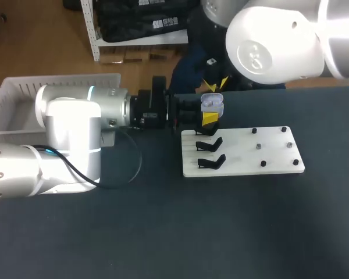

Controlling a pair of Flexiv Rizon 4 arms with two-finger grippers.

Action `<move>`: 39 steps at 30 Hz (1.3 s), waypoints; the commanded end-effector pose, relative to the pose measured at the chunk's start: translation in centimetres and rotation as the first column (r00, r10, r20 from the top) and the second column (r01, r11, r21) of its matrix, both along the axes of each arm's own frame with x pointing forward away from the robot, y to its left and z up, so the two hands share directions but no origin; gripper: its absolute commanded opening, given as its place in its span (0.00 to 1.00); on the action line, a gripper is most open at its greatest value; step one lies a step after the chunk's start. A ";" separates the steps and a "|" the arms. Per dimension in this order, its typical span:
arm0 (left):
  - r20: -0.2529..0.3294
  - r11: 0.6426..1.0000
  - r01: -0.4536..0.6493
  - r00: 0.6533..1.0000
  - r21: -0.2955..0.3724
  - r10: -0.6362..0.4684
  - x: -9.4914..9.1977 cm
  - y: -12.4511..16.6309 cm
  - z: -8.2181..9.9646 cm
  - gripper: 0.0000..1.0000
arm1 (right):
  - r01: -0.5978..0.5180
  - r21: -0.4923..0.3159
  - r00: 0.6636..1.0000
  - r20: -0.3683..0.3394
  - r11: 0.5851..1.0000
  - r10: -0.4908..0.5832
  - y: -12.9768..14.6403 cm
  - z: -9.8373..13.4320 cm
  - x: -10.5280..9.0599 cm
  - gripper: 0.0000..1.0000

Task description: Pick up each earbud case from the left stands, insert the matching earbuds, close the lid, and place the case in the box.

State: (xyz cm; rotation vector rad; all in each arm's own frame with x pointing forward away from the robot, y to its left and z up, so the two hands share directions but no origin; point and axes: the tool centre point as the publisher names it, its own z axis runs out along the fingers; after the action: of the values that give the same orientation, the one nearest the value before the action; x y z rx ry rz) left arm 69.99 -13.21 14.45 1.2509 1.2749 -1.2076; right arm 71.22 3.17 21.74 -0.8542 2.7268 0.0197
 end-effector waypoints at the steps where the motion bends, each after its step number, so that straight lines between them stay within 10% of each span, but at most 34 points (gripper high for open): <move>1: 0.004 1.000 -0.005 1.000 -0.004 0.005 -0.1 0.0 -0.1 0.00 | 0.015 0.053 0.999 0.027 0.998 -0.017 -1.0 -1.0 1.4 0.47; 13: 0.004 1.000 -0.005 1.000 -0.004 0.005 -0.1 0.0 -0.1 0.00 | 0.066 0.091 0.998 0.007 0.994 -0.067 -0.8 -4.1 4.8 0.49; 39: 0.004 1.000 -0.005 1.000 -0.004 0.005 -0.1 0.0 -0.1 0.00 | 0.172 0.130 0.982 0.049 0.976 -0.180 -2.2 -3.3 0.4 0.65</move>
State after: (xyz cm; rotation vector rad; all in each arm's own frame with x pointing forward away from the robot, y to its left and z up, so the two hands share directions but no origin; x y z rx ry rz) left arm 69.97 -13.19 14.45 1.2510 1.2750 -1.2077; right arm 73.03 1.77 18.10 -0.5996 2.7521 0.1244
